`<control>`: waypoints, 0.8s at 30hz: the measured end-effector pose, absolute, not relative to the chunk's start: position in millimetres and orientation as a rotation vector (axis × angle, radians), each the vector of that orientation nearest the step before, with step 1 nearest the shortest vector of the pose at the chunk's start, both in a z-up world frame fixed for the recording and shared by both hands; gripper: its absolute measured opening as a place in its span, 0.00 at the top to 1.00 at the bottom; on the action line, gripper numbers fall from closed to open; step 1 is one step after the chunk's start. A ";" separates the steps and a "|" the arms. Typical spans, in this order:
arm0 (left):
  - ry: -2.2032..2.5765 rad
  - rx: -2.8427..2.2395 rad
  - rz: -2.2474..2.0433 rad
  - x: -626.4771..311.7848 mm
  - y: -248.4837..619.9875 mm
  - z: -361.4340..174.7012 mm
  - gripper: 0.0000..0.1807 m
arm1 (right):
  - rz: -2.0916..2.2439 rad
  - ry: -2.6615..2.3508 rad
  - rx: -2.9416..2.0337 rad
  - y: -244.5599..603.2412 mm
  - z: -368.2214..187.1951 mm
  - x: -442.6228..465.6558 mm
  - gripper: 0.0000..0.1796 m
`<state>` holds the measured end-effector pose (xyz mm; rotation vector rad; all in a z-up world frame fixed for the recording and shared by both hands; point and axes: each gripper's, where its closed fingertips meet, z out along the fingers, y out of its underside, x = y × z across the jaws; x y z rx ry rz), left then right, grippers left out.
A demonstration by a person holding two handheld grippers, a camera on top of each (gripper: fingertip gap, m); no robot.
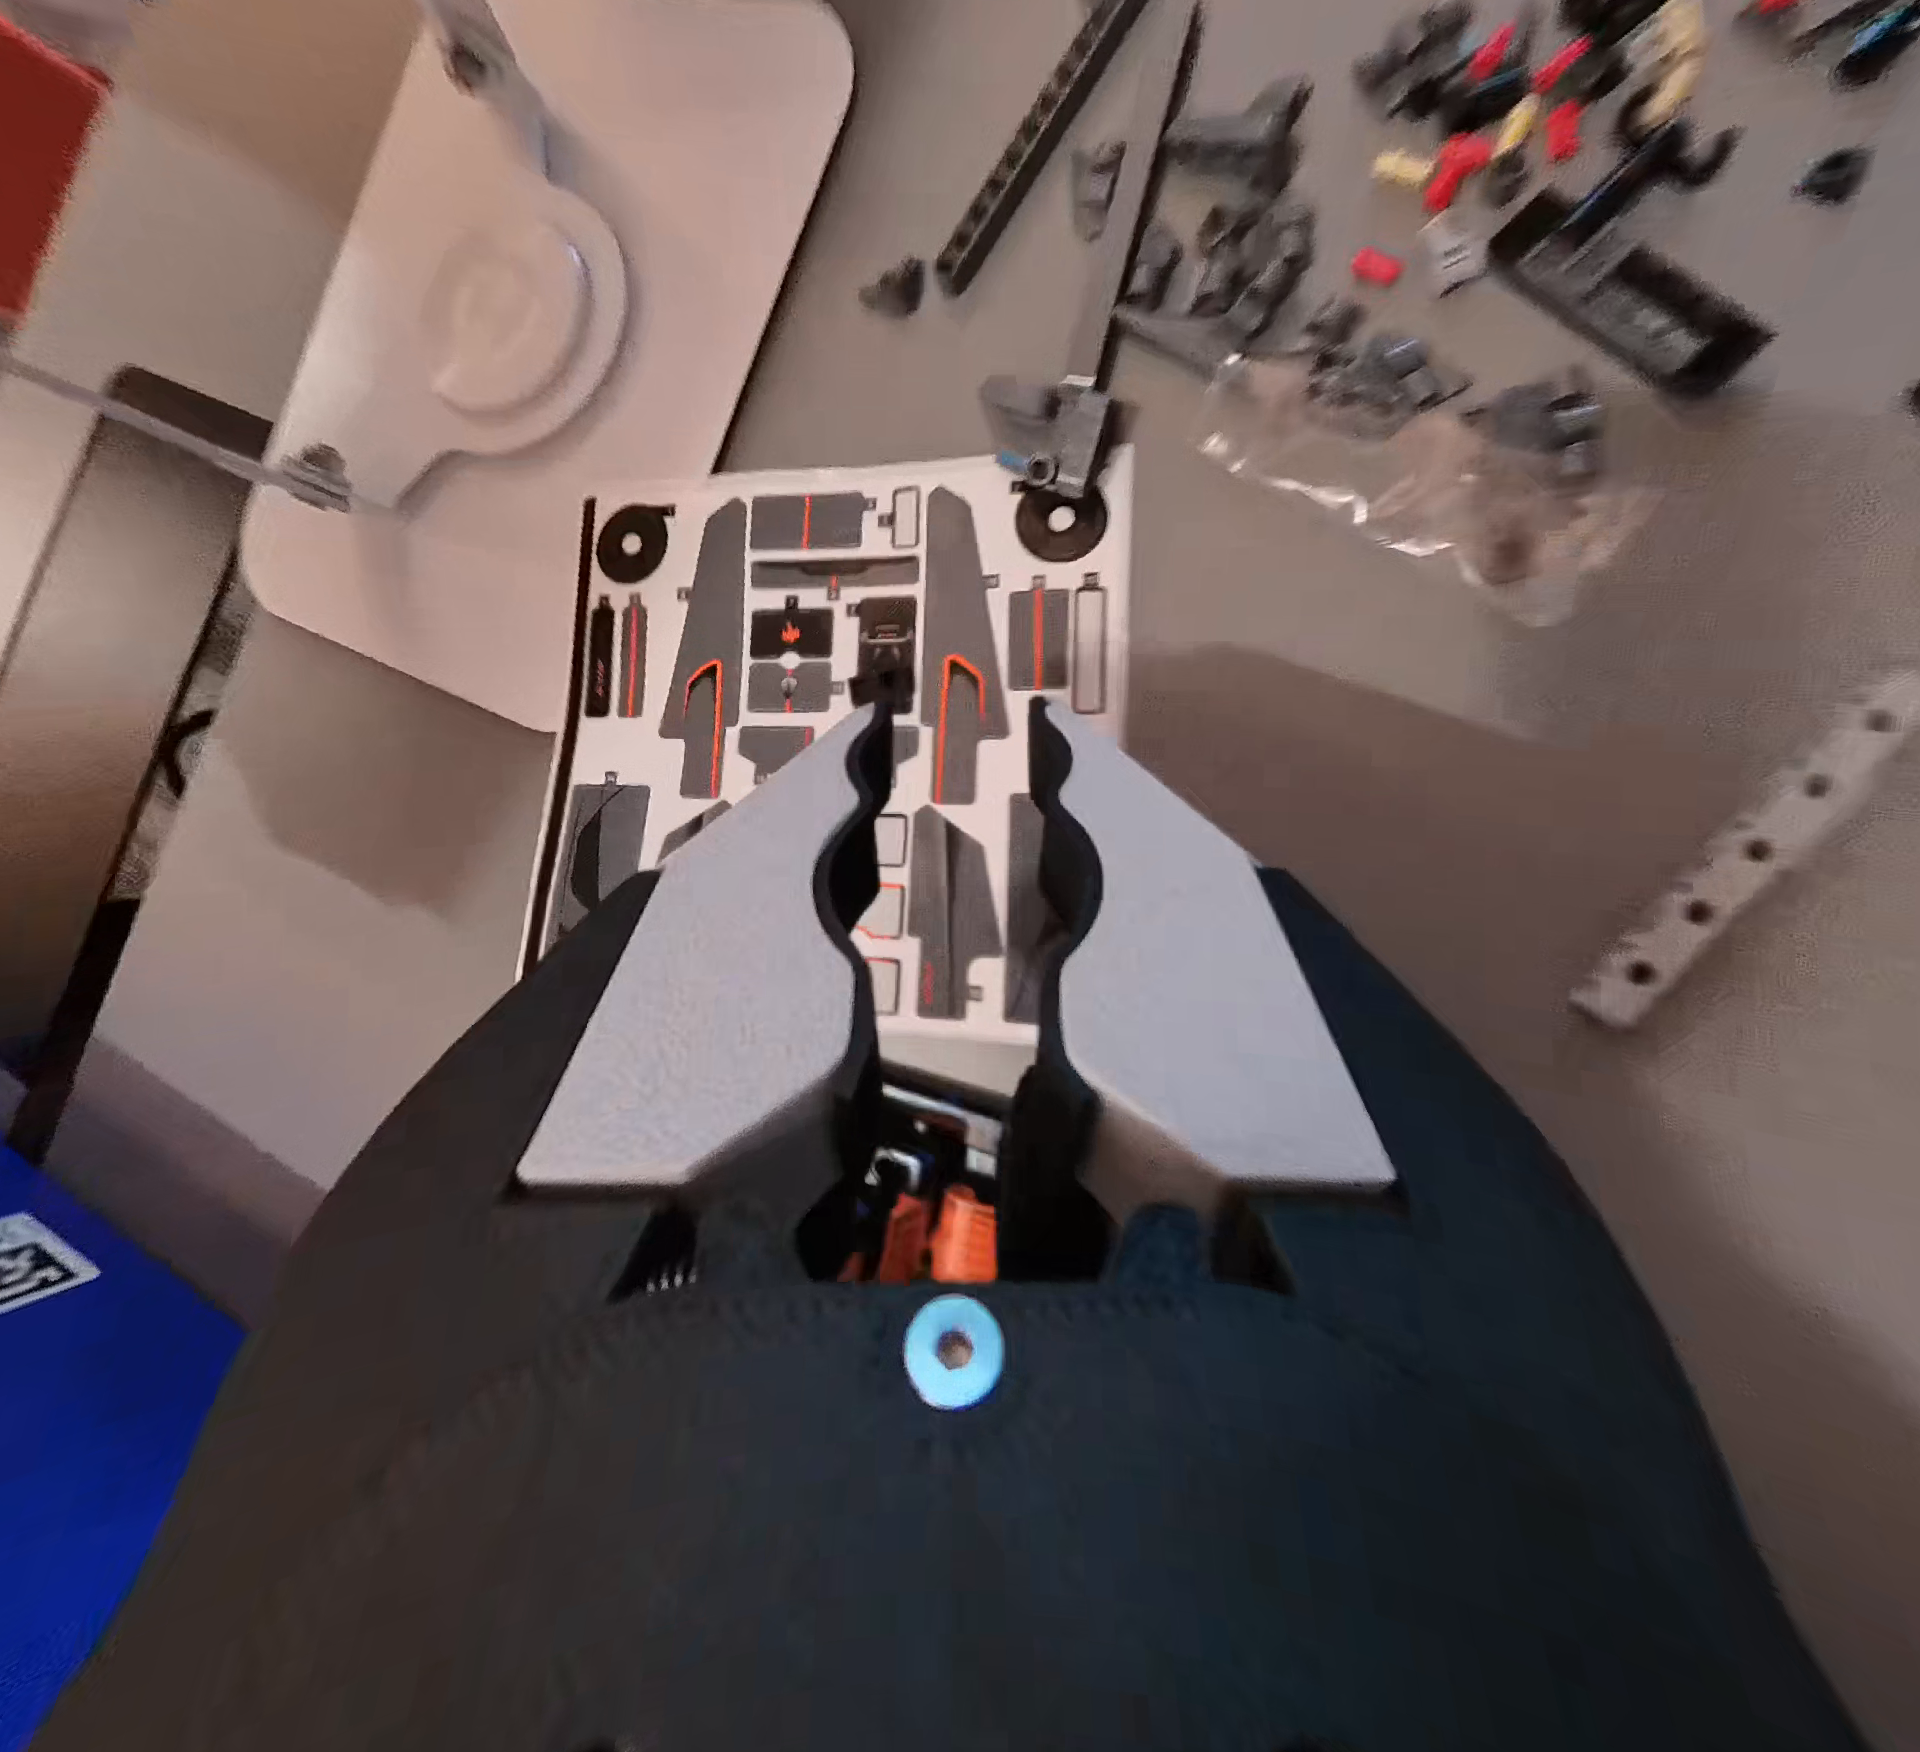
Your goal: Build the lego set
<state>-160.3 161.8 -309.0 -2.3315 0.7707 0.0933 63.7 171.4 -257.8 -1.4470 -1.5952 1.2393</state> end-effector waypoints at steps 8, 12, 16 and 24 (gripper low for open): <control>0.871 -2.514 0.194 -178.2 188.5 -354.0 0.87 | 1.202 -1.628 -1.415 171.1 -262.3 65.9 0.96; 0.886 -2.540 0.184 -177.8 190.6 -359.7 0.91 | 1.225 -1.624 -1.407 171.9 -263.8 64.9 0.96; 0.870 -2.557 0.159 -176.7 193.9 -361.2 0.96 | 1.251 -1.611 -1.396 173.8 -261.9 64.3 0.97; 0.872 -2.571 0.108 -177.4 196.5 -361.2 0.97 | 1.254 -1.613 -1.379 175.4 -259.2 66.1 0.98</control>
